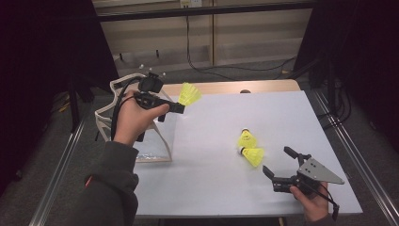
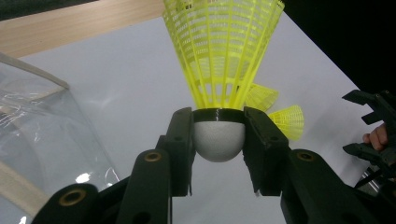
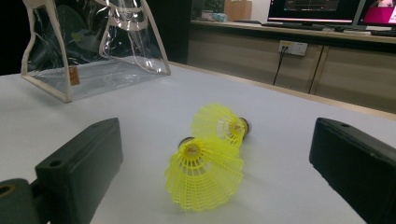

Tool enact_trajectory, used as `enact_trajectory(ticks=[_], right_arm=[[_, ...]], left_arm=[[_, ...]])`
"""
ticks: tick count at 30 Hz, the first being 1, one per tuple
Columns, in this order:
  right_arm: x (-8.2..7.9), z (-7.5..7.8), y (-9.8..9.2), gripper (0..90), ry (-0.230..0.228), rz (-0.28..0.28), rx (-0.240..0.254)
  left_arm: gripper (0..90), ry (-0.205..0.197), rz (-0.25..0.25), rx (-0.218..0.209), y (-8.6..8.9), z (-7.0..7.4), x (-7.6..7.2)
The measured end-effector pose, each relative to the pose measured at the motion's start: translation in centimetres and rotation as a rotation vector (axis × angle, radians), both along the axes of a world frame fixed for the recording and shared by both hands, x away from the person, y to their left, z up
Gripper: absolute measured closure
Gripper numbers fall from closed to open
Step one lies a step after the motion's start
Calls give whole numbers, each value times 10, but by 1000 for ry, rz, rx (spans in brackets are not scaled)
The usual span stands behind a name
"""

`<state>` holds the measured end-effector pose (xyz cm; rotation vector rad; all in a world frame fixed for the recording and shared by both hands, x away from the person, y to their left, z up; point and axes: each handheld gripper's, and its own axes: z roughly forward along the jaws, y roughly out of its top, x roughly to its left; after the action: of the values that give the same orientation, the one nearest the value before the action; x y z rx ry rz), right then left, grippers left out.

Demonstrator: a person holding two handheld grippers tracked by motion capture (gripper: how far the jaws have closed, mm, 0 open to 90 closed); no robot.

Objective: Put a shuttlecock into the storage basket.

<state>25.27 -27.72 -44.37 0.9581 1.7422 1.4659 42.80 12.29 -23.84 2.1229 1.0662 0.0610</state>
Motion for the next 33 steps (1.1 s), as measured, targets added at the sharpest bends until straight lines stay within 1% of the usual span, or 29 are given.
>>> enact_trajectory(ticks=[2, 5, 11, 14, 23, 24, 29, 33], right_arm=[[0, 0, 0, 26, 1, 0, -1], [0, 0, 0, 26, 2, -1, -1], [0, 0, 0, 26, 0, 1, -1], [0, 0, 0, 26, 4, -2, -3], [0, 0, 0, 25, -1, 0, 1], [0, 0, 0, 25, 0, 0, 2], [0, 0, 0, 25, -2, 1, 1], [0, 0, 0, 25, 2, -1, 5]], left_arm=[[650, -1, 10, -3, 1, 1, 0], [650, -3, 8, -2, 3, 2, 1], [650, -7, 21, 12, 4, 3, 2], [650, -7, 23, 10, 5, 4, 3], [650, -10, 26, 17, 6, 7, 5], [650, -10, 34, 17, 6, 8, 5], [651, -12, 42, 18, 8, 11, 7], [650, -10, 40, 21, 9, 13, 8]])
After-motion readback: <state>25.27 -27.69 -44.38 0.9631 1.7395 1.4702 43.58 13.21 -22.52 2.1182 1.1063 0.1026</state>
